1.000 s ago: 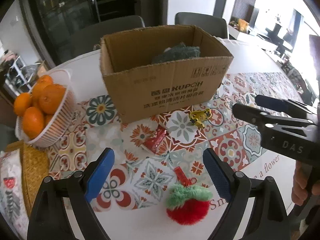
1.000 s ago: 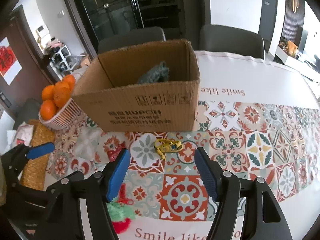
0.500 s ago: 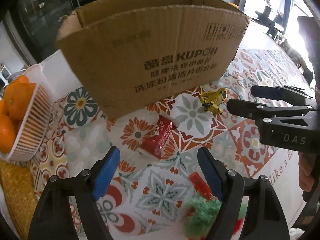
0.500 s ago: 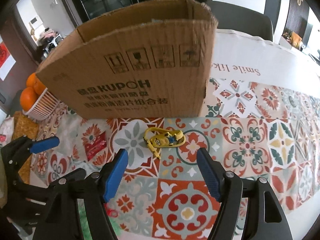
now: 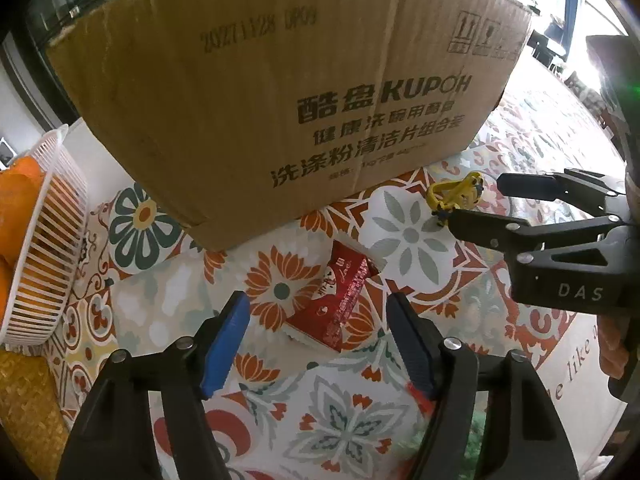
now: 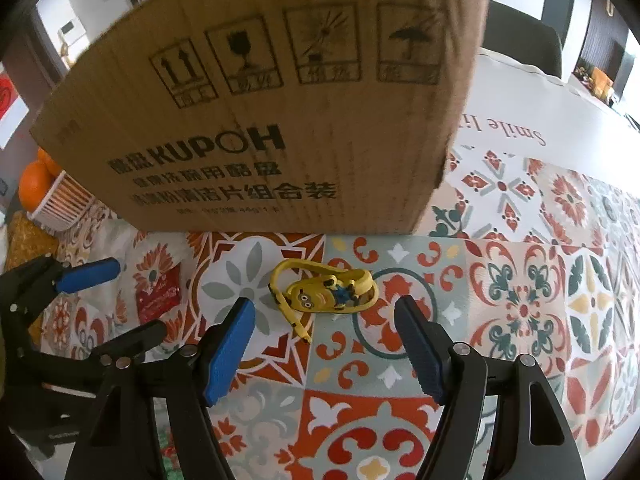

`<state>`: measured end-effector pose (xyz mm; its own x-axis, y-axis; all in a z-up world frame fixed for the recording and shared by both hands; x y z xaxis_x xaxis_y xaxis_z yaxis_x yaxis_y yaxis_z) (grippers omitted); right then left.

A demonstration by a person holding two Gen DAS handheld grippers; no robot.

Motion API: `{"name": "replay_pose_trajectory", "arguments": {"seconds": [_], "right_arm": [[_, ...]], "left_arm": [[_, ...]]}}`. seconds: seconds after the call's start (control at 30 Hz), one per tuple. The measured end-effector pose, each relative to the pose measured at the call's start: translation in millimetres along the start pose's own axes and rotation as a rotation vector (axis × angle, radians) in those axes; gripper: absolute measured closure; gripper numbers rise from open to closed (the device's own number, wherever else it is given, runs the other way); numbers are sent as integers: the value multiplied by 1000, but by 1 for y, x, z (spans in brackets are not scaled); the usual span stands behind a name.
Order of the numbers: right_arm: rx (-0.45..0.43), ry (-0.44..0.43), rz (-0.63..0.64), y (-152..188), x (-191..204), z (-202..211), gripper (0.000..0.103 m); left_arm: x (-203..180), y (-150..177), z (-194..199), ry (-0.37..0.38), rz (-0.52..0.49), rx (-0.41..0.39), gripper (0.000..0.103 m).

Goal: Organize soft objects
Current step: 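Reach the right tool to the yellow minion keychain while the left tool reaches the red packet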

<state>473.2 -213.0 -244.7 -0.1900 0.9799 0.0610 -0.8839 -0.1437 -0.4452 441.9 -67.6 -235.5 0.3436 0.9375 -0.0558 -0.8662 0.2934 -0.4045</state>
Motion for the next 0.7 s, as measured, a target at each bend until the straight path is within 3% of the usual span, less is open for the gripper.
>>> {"name": "replay_pose_trajectory", "arguments": {"seconds": [0.27, 0.37, 0.43, 0.53, 0.7], "right_arm": [[15, 13, 10, -11, 2, -22, 30], [-1, 13, 14, -13, 5, -22, 30], [-11, 8, 10, -14, 4, -23, 30], [-26, 12, 0, -13, 3, -23, 39], [-29, 11, -11, 1, -7, -17, 41]], "left_arm": [[9, -11, -20, 17, 34, 24, 53], [9, -13, -26, 30, 45, 30, 64], [9, -16, -26, 33, 51, 21, 77], [4, -13, -24, 49, 68, 24, 79], [1, -6, -20, 43, 103, 24, 80]]}}
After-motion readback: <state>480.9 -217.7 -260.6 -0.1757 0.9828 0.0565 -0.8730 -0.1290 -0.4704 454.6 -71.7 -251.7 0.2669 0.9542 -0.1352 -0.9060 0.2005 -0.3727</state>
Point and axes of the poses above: each gripper's, at about its wrist camera, not at the fingertips, and z roughly against the way its jaws point, x to its left, y to its underside, the point moved 3 cm from there along -z, roughly the way its jaws point, and after that the axes turned 9 degrees about z, right-handed, at the moved point
